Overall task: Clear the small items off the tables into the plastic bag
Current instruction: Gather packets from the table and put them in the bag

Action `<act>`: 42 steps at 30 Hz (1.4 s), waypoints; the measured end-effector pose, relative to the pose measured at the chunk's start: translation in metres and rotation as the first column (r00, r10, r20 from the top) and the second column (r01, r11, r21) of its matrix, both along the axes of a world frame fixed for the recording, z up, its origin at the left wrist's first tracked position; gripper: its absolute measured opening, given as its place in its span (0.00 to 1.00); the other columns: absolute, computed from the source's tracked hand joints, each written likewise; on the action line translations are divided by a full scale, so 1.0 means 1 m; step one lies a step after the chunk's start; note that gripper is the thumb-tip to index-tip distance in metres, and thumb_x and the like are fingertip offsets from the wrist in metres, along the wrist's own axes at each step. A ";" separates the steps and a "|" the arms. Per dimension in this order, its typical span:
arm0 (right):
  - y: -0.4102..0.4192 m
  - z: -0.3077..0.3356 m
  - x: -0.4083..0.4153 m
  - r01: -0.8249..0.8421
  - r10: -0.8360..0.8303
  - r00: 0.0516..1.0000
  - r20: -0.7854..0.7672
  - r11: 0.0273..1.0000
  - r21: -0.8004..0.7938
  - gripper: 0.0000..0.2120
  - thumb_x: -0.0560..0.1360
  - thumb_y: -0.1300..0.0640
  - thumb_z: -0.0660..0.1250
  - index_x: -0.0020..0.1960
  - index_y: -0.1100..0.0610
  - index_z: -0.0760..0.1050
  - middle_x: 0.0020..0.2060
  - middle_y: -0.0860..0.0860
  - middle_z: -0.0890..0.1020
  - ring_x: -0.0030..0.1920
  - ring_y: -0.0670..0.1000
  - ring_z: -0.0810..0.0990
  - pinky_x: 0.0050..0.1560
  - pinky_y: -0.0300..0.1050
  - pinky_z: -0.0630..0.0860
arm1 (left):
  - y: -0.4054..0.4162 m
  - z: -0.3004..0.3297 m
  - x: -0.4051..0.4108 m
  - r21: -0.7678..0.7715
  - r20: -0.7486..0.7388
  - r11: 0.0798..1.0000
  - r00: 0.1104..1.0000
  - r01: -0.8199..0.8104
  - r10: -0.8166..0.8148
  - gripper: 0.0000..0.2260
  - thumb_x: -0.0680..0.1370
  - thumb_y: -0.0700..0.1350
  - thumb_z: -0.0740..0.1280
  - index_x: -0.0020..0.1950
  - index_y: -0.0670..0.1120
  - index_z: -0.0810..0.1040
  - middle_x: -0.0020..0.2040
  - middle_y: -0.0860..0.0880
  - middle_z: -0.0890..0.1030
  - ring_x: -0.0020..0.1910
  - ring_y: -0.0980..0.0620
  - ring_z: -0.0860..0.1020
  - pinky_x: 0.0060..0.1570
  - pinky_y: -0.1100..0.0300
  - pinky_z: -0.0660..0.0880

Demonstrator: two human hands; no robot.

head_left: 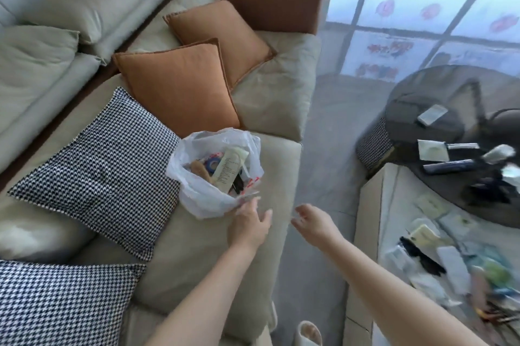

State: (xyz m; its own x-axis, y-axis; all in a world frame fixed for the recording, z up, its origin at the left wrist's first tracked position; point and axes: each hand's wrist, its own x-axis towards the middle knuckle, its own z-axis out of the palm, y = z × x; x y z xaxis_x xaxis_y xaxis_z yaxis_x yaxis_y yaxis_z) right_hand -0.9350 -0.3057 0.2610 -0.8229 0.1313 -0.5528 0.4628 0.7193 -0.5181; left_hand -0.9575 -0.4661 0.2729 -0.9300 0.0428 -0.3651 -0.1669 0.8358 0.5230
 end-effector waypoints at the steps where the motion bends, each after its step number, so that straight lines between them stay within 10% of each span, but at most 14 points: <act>1: 0.010 0.007 0.016 0.004 -0.004 1.000 -0.004 1.000 0.024 0.20 0.76 0.49 0.61 0.66 0.54 0.70 0.64 0.52 0.75 0.64 0.52 0.73 0.63 0.44 0.70 | 0.015 0.005 0.013 -0.026 0.016 0.997 0.997 0.072 -0.072 0.20 0.78 0.54 0.62 0.68 0.50 0.70 0.62 0.49 0.77 0.61 0.49 0.75 0.58 0.56 0.72; 9: 0.065 0.056 0.136 0.191 -0.186 0.981 -0.044 0.963 0.190 0.19 0.77 0.46 0.59 0.66 0.52 0.70 0.62 0.52 0.76 0.63 0.53 0.74 0.62 0.46 0.70 | 0.086 0.043 0.089 -0.114 0.058 0.892 0.899 0.438 -0.434 0.17 0.77 0.57 0.61 0.63 0.51 0.75 0.60 0.49 0.78 0.61 0.49 0.75 0.58 0.56 0.72; 20: 0.049 0.088 0.326 0.654 -0.657 0.752 -0.057 0.731 0.194 0.18 0.78 0.48 0.59 0.64 0.53 0.73 0.62 0.53 0.77 0.63 0.54 0.75 0.62 0.48 0.71 | 0.114 0.065 0.199 -0.214 0.044 0.509 0.528 0.834 -0.848 0.17 0.77 0.60 0.58 0.56 0.52 0.78 0.57 0.51 0.80 0.58 0.49 0.78 0.48 0.59 0.72; 37: 0.013 0.066 0.632 0.972 -0.984 0.173 -0.041 0.164 0.169 0.14 0.77 0.48 0.59 0.57 0.52 0.75 0.57 0.52 0.80 0.57 0.55 0.78 0.52 0.43 0.72 | 0.172 0.070 0.463 -0.232 0.092 0.016 0.039 0.973 -0.995 0.17 0.77 0.60 0.56 0.43 0.51 0.79 0.37 0.53 0.78 0.35 0.52 0.75 0.27 0.63 0.65; 42: 0.029 0.046 0.712 0.977 -0.993 0.118 -0.014 0.113 0.182 0.13 0.77 0.47 0.58 0.56 0.51 0.75 0.56 0.52 0.80 0.56 0.55 0.78 0.51 0.44 0.71 | 0.193 0.051 0.549 -0.262 0.154 -0.116 -0.077 0.958 -0.985 0.14 0.80 0.52 0.56 0.53 0.49 0.79 0.52 0.49 0.81 0.53 0.47 0.79 0.44 0.57 0.75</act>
State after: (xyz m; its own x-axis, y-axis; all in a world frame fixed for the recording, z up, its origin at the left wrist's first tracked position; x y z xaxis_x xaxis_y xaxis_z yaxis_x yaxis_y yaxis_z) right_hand -0.2225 -0.2767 0.3072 0.1304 0.8514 -0.5080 0.8500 -0.3598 -0.3847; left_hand -0.4086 -0.2728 0.3243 0.0122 0.8645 -0.5025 0.9580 0.1339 0.2536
